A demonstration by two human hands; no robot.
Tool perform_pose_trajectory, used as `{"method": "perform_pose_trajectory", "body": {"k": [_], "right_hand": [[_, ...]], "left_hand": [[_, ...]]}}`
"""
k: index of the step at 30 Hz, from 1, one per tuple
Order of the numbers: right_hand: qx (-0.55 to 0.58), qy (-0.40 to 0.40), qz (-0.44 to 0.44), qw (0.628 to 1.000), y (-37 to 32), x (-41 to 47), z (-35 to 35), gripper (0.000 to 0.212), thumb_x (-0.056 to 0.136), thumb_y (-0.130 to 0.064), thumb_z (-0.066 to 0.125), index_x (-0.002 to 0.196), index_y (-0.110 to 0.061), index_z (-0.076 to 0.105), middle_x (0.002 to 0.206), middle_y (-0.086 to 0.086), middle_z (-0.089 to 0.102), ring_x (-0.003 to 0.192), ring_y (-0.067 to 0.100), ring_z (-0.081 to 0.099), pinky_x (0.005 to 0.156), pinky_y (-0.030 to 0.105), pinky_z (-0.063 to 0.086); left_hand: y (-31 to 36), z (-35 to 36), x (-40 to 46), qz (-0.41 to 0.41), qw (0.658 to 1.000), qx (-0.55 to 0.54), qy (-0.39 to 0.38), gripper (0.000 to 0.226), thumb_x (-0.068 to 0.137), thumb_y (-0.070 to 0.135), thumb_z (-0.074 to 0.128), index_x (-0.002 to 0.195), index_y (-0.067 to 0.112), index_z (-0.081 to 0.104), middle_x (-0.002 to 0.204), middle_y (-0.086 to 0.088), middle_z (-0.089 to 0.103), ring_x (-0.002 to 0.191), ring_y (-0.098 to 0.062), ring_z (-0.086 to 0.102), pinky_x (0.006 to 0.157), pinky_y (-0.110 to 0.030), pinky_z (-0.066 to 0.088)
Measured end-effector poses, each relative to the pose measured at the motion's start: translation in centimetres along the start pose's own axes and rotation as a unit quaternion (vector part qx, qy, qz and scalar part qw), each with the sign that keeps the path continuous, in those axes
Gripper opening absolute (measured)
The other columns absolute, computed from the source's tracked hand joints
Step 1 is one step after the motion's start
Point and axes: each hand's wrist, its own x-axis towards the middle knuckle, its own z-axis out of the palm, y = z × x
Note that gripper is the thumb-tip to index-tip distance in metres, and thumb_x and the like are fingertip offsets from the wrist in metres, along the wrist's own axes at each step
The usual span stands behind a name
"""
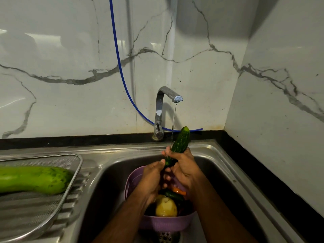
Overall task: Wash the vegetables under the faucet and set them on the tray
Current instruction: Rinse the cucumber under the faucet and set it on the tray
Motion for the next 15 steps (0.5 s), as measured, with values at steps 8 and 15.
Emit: {"method": "perform_pose_trajectory", "body": {"k": [8, 15], "right_hand": [[-0.033, -0.062, 0.034, 0.997, 0.3, -0.9, 0.1, 0.047, 0.094, 0.003, 0.065, 0.134, -0.012, 0.047, 0.101, 0.02, 0.065, 0.063, 0.025, 0.067, 0.041, 0.029, 0.046], [-0.025, 0.024, 0.061, 0.998, -0.3, 0.0, 0.5, 0.046, 0.097, -0.048, 0.062, 0.125, -0.011, 0.058, 0.101, 0.018, 0.07, 0.087, 0.031, 0.071, 0.086, 0.05, 0.06]], "left_hand": [[0.8, -1.2, -0.2, 0.008, 1.0, 0.016, -0.023, 0.037, 0.101, 0.034, 0.053, 0.115, 0.005, 0.07, 0.098, -0.017, 0.073, 0.078, -0.025, 0.061, 0.068, -0.036, 0.044], [1.2, -2.4, -0.6, 0.015, 0.995, 0.096, -0.031, 0.025, 0.098, 0.03, 0.057, 0.093, 0.009, 0.068, 0.078, -0.008, 0.069, 0.057, -0.012, 0.052, 0.053, -0.024, 0.04]]}}
